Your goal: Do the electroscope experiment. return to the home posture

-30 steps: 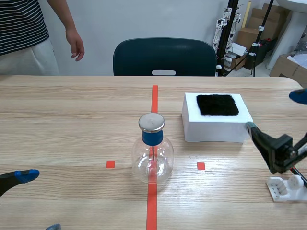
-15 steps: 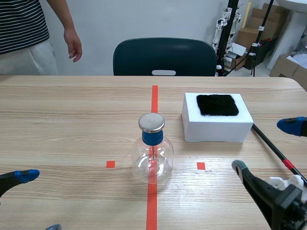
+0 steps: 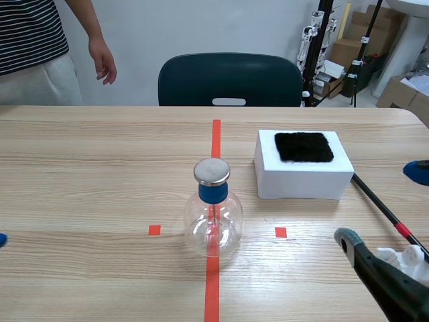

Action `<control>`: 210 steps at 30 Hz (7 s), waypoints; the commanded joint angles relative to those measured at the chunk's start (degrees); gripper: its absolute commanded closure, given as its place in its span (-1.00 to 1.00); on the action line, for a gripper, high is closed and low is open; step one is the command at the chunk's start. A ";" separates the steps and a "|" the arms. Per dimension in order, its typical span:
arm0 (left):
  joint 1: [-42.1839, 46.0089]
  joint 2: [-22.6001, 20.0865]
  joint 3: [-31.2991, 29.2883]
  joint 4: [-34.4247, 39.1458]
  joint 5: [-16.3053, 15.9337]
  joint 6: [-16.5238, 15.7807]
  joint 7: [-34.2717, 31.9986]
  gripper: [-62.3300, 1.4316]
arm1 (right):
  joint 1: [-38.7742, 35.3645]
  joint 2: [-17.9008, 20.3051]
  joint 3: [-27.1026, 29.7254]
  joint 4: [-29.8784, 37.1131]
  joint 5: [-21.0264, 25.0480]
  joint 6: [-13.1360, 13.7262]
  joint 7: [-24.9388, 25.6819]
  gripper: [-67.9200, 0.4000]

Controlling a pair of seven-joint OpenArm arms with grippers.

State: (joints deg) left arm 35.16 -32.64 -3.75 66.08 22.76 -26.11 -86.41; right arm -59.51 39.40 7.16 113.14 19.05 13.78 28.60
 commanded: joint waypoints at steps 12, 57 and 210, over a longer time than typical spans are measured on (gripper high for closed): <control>19.80 -4.04 -1.53 13.07 -17.62 7.87 -2.62 -1.00 | -1.44 -1.16 0.39 1.68 -2.12 -0.22 8.04 -0.92; 29.79 13.92 -1.40 27.15 -24.30 16.79 14.34 -1.00 | -1.44 -1.18 0.39 1.66 -7.10 -0.22 7.78 -0.92; 33.59 10.56 -1.29 38.34 -26.58 17.40 29.27 -1.00 | -1.44 -1.18 0.39 1.66 -7.10 -0.39 8.22 -0.92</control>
State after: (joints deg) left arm 68.71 -22.37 -5.13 103.88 -3.36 -8.62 -56.36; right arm -61.32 38.09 7.16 113.60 11.35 13.76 35.77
